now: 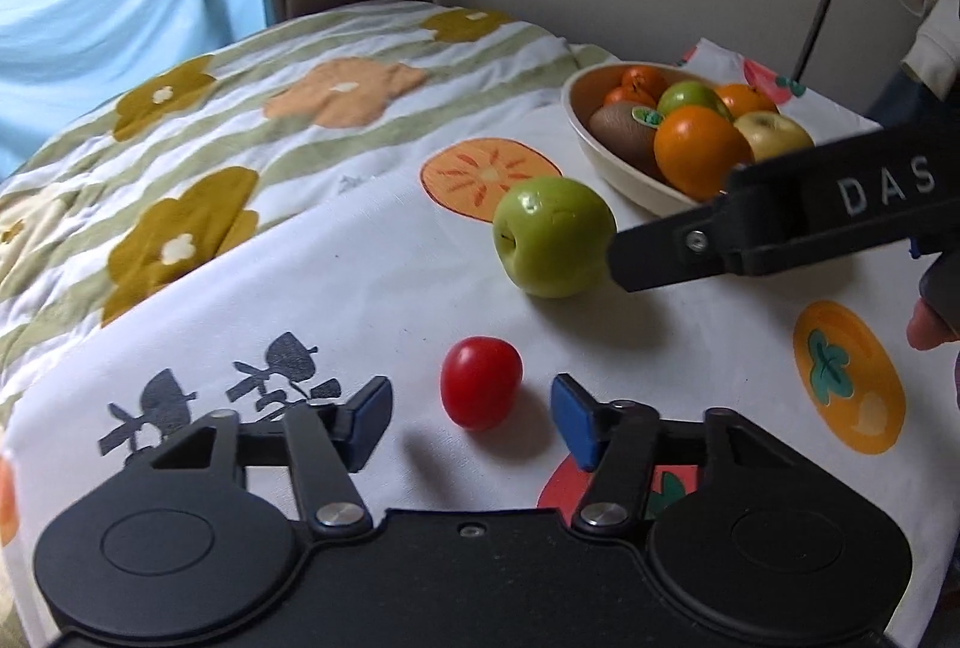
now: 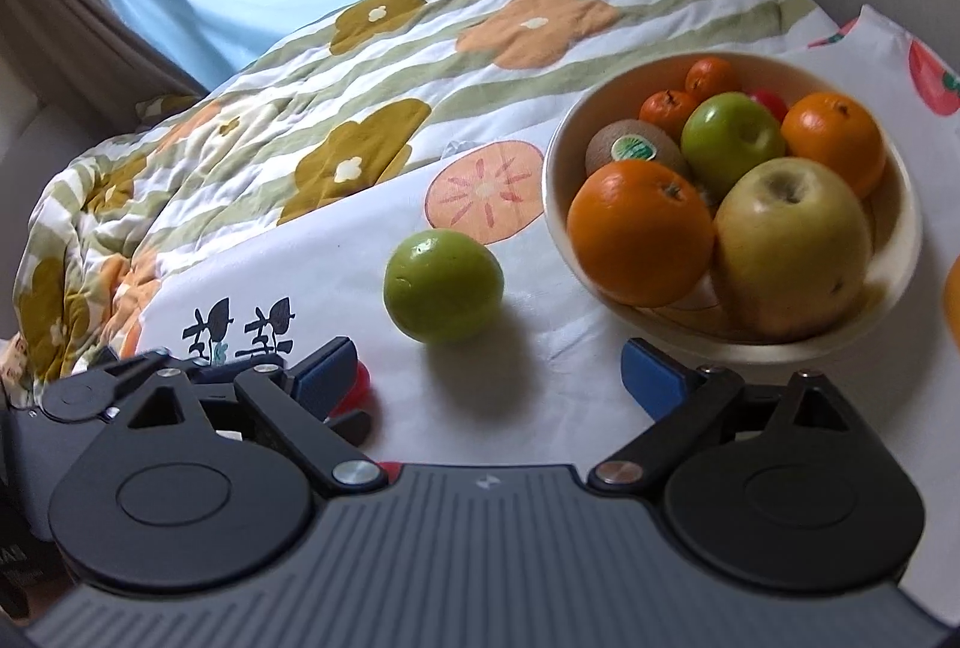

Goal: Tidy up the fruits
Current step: 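Grasp the red cherry tomato with the left tool while the right tool grasps the green apple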

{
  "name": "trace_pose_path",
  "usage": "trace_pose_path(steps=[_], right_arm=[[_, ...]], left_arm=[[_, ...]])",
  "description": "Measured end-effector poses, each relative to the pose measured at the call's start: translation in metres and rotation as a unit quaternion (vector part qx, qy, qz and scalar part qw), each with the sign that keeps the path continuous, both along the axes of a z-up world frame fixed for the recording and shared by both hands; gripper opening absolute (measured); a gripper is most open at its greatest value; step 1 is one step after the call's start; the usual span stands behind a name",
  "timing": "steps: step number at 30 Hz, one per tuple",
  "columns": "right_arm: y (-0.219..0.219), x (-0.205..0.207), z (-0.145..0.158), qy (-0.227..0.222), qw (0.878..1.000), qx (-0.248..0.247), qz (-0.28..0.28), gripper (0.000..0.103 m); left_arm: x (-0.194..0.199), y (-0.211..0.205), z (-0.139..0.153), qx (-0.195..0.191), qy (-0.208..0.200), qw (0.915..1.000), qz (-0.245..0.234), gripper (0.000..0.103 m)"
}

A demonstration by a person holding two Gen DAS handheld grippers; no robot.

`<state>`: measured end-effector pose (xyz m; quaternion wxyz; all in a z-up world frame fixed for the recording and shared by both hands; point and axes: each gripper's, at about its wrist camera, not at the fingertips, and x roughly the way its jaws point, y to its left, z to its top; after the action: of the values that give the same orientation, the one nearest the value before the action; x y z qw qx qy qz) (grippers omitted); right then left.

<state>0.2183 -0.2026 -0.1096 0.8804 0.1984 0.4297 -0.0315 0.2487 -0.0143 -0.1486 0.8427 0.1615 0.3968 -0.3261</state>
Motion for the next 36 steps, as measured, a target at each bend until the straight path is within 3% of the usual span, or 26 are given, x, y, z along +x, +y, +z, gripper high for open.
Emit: trace_pose_path(steps=[4,6,7,15,30,36], right_arm=[[0.005,0.005,-0.004,0.0,1.0,0.002,-0.006,0.103],[0.006,0.008,-0.006,0.0,1.0,0.005,-0.01,0.103],[0.006,0.009,-0.007,0.001,1.0,0.007,-0.011,0.103],[0.01,0.024,-0.013,-0.002,1.0,0.015,-0.012,0.103],[0.019,0.048,-0.024,0.0,1.0,0.001,-0.004,0.087],[0.018,0.051,-0.025,0.002,1.0,0.006,-0.012,0.071]], left_arm=[[0.005,-0.002,-0.005,-0.004,0.005,1.0,-0.007,0.049],[0.005,-0.002,-0.005,-0.006,0.0,0.9999,-0.011,0.034],[0.005,-0.001,-0.004,-0.008,0.0,0.9999,-0.013,0.033],[0.008,0.01,-0.002,-0.002,0.002,1.0,0.001,0.033],[0.01,0.029,0.006,-0.012,0.003,0.9985,0.053,0.033],[0.006,0.034,0.014,-0.016,-0.003,0.9973,0.072,0.033]])
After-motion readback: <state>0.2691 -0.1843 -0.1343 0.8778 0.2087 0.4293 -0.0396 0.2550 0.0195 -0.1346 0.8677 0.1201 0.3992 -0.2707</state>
